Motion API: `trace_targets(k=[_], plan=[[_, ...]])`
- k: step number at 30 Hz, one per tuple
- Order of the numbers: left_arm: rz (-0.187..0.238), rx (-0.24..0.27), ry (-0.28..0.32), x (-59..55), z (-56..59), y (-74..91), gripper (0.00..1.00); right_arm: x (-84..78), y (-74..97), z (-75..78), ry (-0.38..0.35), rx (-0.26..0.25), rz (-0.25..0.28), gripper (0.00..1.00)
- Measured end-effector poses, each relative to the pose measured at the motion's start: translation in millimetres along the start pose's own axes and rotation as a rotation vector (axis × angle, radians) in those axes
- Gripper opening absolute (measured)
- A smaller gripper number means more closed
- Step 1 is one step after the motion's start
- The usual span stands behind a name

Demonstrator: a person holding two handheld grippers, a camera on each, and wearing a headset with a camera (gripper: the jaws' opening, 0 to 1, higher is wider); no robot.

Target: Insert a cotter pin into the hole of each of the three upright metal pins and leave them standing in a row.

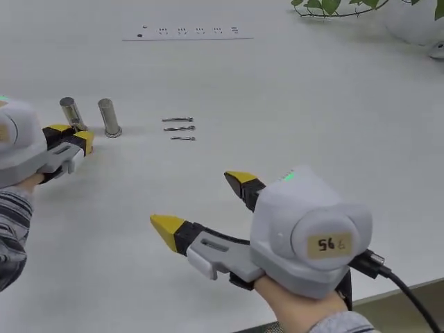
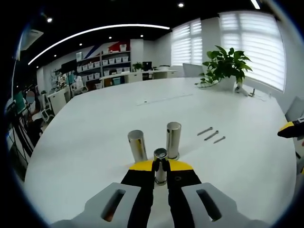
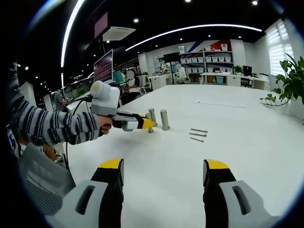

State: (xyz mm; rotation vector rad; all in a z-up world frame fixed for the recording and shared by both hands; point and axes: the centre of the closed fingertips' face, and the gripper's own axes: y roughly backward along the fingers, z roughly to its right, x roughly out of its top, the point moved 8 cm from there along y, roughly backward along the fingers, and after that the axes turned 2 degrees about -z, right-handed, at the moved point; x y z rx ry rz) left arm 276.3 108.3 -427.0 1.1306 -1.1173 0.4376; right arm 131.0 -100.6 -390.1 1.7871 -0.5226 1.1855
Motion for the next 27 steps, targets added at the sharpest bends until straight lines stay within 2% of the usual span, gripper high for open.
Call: trace_targets(k=[5,9,15,16,17,23,25,27], plan=[[0.002,-0.04,-0.011,0.3,-1.5,-0.7,0.05,-1.0,-0.4,-1.8,0.013,0.005,-0.011,0.65],[0.008,-0.085,-0.031,0.7,2.8,0.6,0.05,-1.7,-0.6,-2.5,0.007,0.011,-0.015,0.64],[0.033,-0.165,-0.078,4.2,15.2,2.5,0.05,-1.0,-0.5,-3.2,0.018,0.01,-0.016,0.64],[0.039,-0.179,-0.11,5.0,18.9,2.9,0.05,-1.6,-0.4,-2.8,0.021,0.007,-0.021,0.64],[0.036,-0.191,-0.118,5.1,20.8,3.0,0.05,-1.7,-0.5,-2.9,0.021,0.006,-0.023,0.63],[0.05,-0.299,-0.161,6.0,39.2,6.9,0.05,-1.6,-0.2,-3.5,0.03,0.002,-0.028,0.63],[0.055,-0.339,-0.142,6.6,44.3,7.8,0.05,-1.4,-0.1,-3.6,0.03,0.002,-0.027,0.63],[0.059,-0.36,-0.16,7.5,47.5,8.9,0.05,-1.4,-0.1,-3.6,0.031,0.002,-0.027,0.63]])
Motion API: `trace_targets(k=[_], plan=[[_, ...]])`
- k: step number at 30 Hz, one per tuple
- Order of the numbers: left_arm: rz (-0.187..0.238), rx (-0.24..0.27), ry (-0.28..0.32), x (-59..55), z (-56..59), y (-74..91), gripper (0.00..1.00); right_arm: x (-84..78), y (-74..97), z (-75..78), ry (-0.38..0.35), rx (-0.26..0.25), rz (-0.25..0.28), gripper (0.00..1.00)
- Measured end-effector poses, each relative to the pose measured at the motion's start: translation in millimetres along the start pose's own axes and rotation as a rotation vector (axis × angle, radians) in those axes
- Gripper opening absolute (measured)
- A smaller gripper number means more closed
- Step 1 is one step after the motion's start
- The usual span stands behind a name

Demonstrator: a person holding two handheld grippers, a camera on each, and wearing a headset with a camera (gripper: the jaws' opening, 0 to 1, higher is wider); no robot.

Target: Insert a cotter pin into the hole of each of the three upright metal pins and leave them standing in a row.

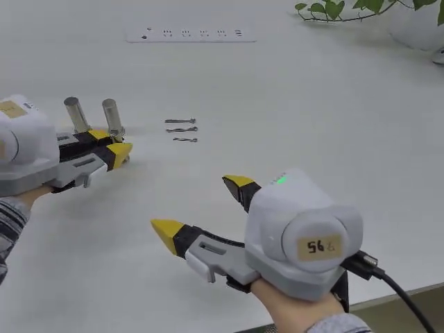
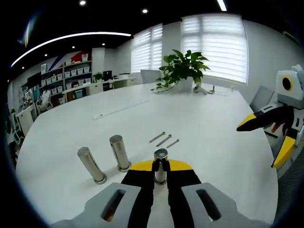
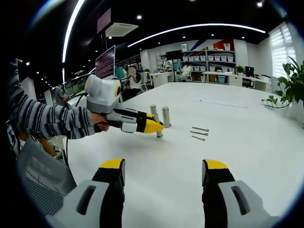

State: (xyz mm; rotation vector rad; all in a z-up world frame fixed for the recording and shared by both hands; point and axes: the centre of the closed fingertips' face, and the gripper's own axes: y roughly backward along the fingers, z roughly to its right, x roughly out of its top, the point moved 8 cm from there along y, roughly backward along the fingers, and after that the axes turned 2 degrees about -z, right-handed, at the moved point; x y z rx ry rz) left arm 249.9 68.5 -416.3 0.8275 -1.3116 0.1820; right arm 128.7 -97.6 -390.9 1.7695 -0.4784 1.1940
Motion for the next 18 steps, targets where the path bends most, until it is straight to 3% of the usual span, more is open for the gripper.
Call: trace_targets(k=[9,18], plan=[[0.008,-0.099,-0.043,3.9,14.2,-2.8,0.05,3.0,0.9,-0.8,-0.001,0.008,0.023,0.63],[-0.014,-0.159,-0.082,0.7,23.8,-6.5,0.05,7.0,1.6,-2.0,-0.006,0.02,0.054,0.64]])
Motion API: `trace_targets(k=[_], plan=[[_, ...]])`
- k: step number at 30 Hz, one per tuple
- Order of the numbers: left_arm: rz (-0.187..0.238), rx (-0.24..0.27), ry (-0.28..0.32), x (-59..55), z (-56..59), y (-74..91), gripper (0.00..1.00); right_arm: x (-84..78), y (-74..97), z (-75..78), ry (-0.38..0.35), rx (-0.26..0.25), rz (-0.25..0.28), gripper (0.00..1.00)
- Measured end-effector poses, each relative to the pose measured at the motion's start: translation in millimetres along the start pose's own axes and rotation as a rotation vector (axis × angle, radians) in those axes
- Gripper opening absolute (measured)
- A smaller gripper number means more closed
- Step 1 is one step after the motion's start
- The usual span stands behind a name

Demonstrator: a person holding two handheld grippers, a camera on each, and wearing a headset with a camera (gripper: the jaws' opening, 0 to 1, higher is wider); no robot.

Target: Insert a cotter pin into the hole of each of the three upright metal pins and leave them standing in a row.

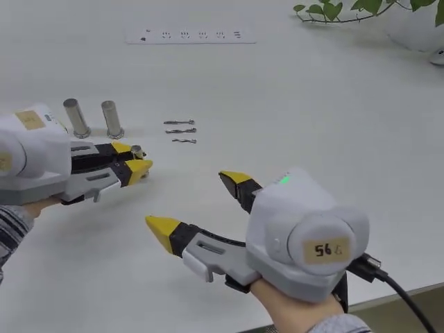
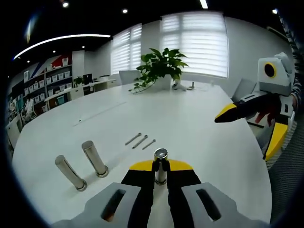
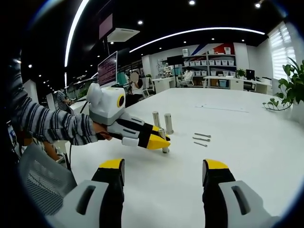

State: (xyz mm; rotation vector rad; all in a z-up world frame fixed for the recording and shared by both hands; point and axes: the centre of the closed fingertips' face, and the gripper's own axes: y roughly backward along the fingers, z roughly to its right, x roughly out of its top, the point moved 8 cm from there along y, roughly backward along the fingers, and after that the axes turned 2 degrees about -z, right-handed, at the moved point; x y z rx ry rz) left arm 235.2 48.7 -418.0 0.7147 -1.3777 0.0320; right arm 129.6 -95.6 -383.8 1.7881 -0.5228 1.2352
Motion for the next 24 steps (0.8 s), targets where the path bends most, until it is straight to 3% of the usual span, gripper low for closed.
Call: trace_targets(k=[15,24], plan=[[-0.042,-0.057,-0.044,-8.8,4.4,-4.3,0.05,-0.7,-0.5,0.7,-0.001,-0.004,-0.006,0.64],[-0.035,-0.066,-0.02,-9.1,2.6,-1.3,0.06,-1.4,-0.1,2.6,-0.01,-0.012,-0.011,0.64]])
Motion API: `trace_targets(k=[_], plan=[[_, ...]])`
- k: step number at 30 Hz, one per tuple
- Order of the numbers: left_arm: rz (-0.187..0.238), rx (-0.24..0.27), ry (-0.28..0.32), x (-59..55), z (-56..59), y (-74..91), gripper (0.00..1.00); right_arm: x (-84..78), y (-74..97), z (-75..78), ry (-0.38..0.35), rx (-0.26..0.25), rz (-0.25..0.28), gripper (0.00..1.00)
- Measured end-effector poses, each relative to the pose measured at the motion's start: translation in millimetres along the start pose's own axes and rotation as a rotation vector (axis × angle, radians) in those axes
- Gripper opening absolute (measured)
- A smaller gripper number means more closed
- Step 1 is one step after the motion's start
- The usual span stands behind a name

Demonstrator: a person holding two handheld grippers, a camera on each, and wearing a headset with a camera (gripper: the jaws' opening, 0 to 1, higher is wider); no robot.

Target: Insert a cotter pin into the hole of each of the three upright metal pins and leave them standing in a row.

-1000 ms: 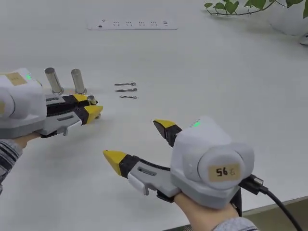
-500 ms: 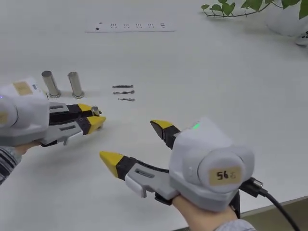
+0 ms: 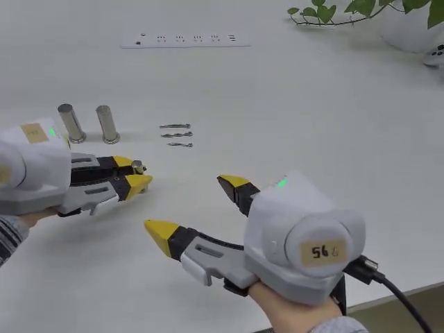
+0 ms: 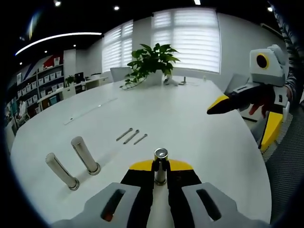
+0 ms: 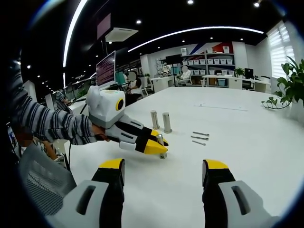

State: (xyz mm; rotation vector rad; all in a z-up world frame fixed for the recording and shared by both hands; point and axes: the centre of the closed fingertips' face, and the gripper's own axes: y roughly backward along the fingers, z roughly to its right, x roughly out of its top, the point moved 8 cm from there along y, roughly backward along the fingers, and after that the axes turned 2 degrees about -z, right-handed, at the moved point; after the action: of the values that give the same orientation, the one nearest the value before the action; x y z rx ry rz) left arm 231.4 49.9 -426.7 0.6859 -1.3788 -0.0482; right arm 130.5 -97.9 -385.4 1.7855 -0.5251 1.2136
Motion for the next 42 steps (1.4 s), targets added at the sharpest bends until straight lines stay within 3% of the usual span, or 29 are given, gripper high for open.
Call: trace_targets(k=[5,9,15,18,24,29,35,37,42], plan=[[-0.021,0.036,0.015,-1.1,-0.4,0.1,0.21,1.3,0.8,1.4,-0.005,-0.004,0.005,0.63],[-0.021,0.049,0.032,2.3,5.6,2.0,0.29,3.2,2.7,5.7,-0.002,-0.016,0.007,0.62],[-0.019,0.133,0.051,7.8,11.2,8.9,0.39,9.1,4.3,17.7,0.003,-0.018,-0.016,0.58],[0.001,0.174,0.099,9.6,14.3,12.6,0.4,18.4,4.1,27.8,0.008,-0.002,-0.032,0.52],[0.027,0.259,0.16,8.4,22.3,20.3,0.41,33.8,-5.8,49.7,0.103,0.057,-0.123,0.46],[0.039,0.319,0.203,9.2,29.2,31.5,0.49,44.6,-21.2,60.9,0.171,0.118,-0.192,0.38],[0.017,0.433,0.269,5.8,32.3,44.7,0.57,48.0,-42.2,74.0,0.247,0.158,-0.278,0.28],[0.03,0.455,0.3,3.6,34.4,48.1,0.6,48.0,-50.2,77.7,0.28,0.17,-0.304,0.28],[0.022,0.474,0.294,-0.4,38.7,54.1,0.62,44.1,-69.0,85.5,0.339,0.191,-0.368,0.26]])
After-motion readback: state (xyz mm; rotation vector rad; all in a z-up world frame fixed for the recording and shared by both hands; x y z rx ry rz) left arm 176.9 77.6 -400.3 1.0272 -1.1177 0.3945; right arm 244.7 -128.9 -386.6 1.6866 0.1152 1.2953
